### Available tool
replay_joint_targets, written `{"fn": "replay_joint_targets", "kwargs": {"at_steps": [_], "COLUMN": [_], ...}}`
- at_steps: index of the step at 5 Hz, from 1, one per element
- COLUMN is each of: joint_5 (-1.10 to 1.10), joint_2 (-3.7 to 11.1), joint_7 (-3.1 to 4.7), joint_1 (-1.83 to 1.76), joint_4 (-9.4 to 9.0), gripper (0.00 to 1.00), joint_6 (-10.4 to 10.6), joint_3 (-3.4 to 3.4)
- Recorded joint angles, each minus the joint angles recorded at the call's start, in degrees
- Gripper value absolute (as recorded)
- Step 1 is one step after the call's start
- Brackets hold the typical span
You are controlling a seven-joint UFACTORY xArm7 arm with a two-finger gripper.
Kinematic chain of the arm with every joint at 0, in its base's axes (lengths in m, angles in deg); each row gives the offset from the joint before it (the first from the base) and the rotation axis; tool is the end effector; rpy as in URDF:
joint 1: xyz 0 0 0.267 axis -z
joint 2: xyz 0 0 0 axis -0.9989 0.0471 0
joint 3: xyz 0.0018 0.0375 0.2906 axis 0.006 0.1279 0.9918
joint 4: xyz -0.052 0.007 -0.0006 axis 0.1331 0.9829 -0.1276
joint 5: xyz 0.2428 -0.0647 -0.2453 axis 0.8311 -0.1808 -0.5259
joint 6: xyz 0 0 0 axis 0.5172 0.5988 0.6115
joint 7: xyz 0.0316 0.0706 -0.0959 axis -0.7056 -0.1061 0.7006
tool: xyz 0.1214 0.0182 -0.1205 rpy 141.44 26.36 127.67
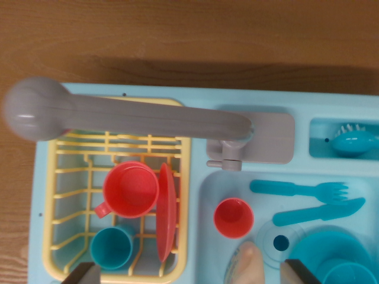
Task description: Pick detergent from the sink
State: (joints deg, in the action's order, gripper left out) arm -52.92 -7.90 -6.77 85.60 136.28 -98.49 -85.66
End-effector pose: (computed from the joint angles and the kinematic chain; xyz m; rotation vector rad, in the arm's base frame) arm 0.4841 0.0162 0.3076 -3.1122 -0.0391 -0.0449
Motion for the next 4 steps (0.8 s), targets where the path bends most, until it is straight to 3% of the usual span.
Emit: {"fn": "replay_joint_targets", "kwargs": {"at_steps": [1,2,3,4], "joint_5": [0.00,0.11,0.11,0.22], "joint_2": [0.00,0.19,0.19,0.38], "joint_7": [0.00,-0.10,-0.10,-0.20], "joint_1": [0.00,0.23,0.23,0.47], "joint_4": [0.00,-2.44,-2.44,-4.99], "gripper": [0.00,0.00,0.00,0.00], "joint_6": [0.00,2.32,2.32,4.75], "joint_3": [0.00,-0.25,-0.25,-0.51]}}
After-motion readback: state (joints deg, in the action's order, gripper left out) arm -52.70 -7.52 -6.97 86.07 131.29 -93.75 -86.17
